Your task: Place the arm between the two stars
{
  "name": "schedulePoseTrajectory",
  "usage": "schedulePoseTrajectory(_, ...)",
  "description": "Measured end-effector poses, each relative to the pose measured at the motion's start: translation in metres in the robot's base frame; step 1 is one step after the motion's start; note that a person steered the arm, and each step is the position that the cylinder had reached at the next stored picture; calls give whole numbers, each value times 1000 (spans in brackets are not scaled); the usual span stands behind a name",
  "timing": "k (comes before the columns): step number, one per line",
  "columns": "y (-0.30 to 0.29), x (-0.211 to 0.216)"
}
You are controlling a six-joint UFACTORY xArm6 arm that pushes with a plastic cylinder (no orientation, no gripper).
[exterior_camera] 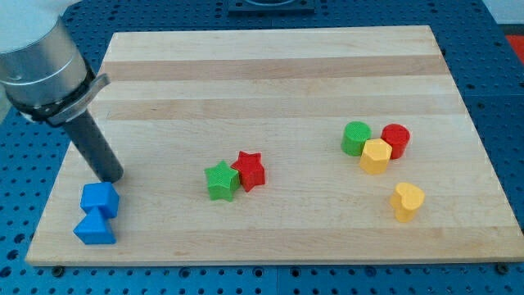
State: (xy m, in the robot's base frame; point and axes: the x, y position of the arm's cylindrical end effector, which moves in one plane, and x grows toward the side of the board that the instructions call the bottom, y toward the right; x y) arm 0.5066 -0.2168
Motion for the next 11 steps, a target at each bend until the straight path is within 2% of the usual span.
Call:
schedulePoseTrajectory(1,17,14)
schedulePoseTrajectory(2,28,56)
schedulePoseTrajectory(3,82,71)
schedulePoseTrajectory(4,124,56)
schedulePoseTrajectory(5,182,73)
schedulePoseTrajectory(6,218,70)
schedulePoseTrajectory(7,210,37)
schedulePoseTrajectory(10,152,8)
schedulePoseTrajectory(11,155,-35)
